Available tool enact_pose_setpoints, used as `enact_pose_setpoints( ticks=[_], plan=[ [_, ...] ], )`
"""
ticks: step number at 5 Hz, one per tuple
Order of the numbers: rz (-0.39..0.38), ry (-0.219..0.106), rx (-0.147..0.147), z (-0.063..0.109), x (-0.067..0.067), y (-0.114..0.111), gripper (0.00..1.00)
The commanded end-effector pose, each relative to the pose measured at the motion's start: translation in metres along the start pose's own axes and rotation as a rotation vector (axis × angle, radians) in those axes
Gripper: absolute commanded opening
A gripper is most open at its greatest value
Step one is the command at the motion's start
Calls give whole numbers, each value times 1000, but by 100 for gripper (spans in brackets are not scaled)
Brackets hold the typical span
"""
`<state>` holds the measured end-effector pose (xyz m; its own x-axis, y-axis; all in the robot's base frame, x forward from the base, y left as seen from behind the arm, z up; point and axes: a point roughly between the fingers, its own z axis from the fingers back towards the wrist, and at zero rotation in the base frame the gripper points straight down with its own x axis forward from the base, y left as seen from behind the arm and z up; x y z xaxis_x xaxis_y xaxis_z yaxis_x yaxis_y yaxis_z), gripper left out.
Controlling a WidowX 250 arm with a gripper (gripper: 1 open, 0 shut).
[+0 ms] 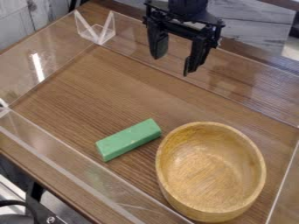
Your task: Put the green block in the brown bowl
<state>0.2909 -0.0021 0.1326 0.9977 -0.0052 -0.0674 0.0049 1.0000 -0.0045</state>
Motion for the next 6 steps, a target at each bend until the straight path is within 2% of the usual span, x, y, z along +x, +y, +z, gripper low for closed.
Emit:
enact_pose_setpoints(
  ticks=[1,2,3,4,6],
  plan=[
    [-132,-7,8,-10,-19,9,100],
    [-382,-16,21,-37,-58,21,100],
    [-506,-95,52,-55,-93,30,100],
    [-543,-125,59,-65,-86,26,100],
    [-559,-136,51,-76,-73,23,100]
  ],
)
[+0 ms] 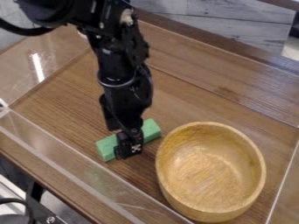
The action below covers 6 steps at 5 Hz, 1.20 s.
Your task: Put the green block in the brown bowl
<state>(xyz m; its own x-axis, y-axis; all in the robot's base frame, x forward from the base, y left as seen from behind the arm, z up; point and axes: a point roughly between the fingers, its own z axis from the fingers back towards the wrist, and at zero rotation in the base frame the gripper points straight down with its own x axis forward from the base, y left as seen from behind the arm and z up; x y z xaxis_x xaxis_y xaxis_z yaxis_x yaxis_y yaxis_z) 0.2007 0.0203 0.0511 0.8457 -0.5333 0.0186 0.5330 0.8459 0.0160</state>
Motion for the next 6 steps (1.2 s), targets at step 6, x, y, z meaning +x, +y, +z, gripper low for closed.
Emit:
enact_pose_setpoints(
  ticks=[6],
  plan=[
    [19,-61,14,-16,24,16,100]
  ],
)
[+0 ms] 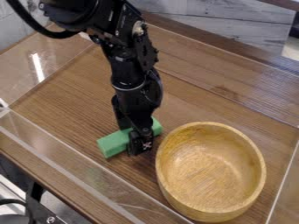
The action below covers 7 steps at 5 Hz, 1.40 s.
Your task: Put the green block in the brown bowl
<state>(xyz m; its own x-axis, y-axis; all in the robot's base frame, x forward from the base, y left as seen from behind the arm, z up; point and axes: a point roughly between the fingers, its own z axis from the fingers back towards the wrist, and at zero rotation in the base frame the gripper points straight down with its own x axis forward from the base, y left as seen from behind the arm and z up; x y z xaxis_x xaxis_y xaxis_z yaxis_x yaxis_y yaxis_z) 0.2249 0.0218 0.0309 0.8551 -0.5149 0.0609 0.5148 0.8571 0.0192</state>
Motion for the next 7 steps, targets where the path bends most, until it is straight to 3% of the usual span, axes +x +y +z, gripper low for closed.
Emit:
enact_pose_setpoints(
  ticks=[1,4,7],
  plan=[
    [2,-21,4,1,5,3,0],
    [82,0,-69,15,-1,-7,0],
    [141,8,-116,33,-4,-12,0]
  ],
)
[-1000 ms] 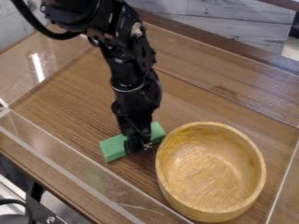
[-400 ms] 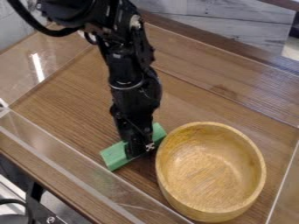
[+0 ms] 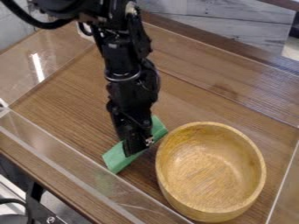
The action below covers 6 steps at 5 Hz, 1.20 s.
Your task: Put the green block in the brown bowl
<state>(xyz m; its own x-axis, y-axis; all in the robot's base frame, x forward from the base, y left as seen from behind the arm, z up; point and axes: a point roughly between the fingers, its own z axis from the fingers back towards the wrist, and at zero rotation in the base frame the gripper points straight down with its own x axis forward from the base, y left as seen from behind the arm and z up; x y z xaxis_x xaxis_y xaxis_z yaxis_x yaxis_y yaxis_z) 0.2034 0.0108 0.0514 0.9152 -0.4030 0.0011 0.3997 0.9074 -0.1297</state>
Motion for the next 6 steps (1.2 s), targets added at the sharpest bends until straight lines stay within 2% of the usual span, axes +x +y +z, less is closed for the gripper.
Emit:
enact_pose_setpoints(
  ticks=[1,3,4,5,6],
  plan=[
    [13,-53,18,18,9,6,0],
    [33,-58,4,42,10,4,0],
    [50,-81,17,65,15,5,0],
    [98,-124,59,114,23,9,0],
    [121,-160,104,134,19,21,0]
  ],
)
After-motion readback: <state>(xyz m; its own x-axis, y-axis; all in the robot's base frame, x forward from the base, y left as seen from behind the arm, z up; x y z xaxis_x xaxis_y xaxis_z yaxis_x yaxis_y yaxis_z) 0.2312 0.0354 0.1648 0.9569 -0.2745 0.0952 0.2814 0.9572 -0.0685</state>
